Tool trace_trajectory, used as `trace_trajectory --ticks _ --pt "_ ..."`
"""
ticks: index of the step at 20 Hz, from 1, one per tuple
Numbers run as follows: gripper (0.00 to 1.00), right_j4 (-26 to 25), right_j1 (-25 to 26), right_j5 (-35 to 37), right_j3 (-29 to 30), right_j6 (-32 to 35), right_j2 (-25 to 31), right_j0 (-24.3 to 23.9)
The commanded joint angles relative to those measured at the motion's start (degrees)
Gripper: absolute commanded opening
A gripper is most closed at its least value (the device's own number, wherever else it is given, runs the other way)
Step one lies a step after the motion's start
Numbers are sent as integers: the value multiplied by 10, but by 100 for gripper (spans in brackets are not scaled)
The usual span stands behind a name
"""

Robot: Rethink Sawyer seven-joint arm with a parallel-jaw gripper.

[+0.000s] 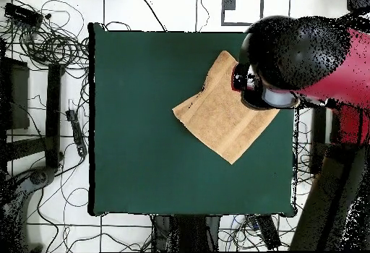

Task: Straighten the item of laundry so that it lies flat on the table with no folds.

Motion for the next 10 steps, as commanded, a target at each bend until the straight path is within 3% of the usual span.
trace_trajectory --ticks 1,10 --pt "100 4 37 -44 68 -14 67 19" --pt "100 -3 74 -143 109 -2 67 17"
